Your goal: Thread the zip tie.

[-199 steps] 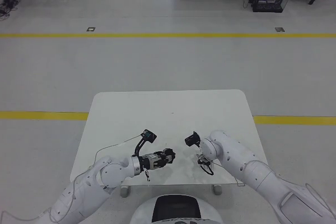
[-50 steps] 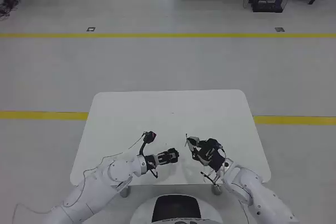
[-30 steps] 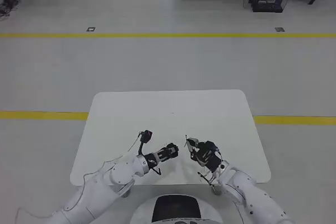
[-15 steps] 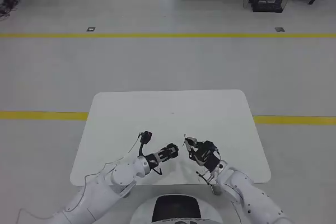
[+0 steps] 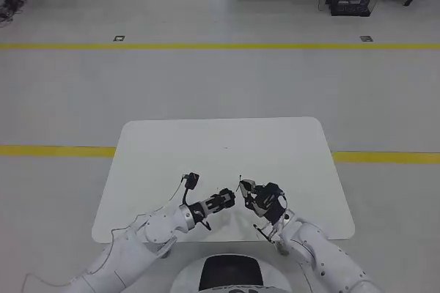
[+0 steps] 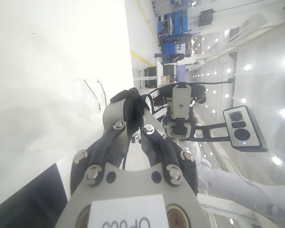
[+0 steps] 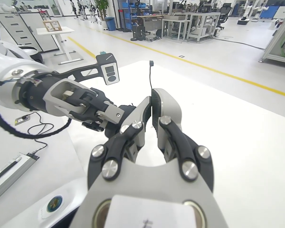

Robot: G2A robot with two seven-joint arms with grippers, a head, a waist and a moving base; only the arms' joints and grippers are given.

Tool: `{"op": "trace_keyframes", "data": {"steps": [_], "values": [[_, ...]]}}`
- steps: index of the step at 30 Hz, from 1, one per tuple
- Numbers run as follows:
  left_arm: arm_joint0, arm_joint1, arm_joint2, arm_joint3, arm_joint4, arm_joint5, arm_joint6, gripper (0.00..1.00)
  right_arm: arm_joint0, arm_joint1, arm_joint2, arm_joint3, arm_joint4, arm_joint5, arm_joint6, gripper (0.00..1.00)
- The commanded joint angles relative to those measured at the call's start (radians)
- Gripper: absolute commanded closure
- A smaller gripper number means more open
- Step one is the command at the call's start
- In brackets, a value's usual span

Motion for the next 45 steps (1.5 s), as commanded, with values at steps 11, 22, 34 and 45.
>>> {"op": "trace_keyframes", "data": {"steps": [11,22,34,45], "values": [[-0.001,-0.006,0.003,0.019,-0.013,0.010,0.033,1.00,0.001,-0.001,0.001,-0.001,0.004,0.008,0.006,1.00],[-0.006,-0.016,0.003,0.057,-0.045,-0.040,0.011,1.00,0.002,-0.005,0.003,0.021,0.013,-0.008,-0.012,1.00],[0.000,-0.019,-0.003,0.065,-0.055,-0.075,-0.016,1.00,0.019,-0.015,-0.007,0.053,0.021,-0.013,-0.030,1.00],[0.001,-0.019,-0.003,0.065,-0.059,-0.081,-0.032,1.00,0.024,-0.020,-0.014,0.052,0.003,-0.018,-0.038,1.00]]}}
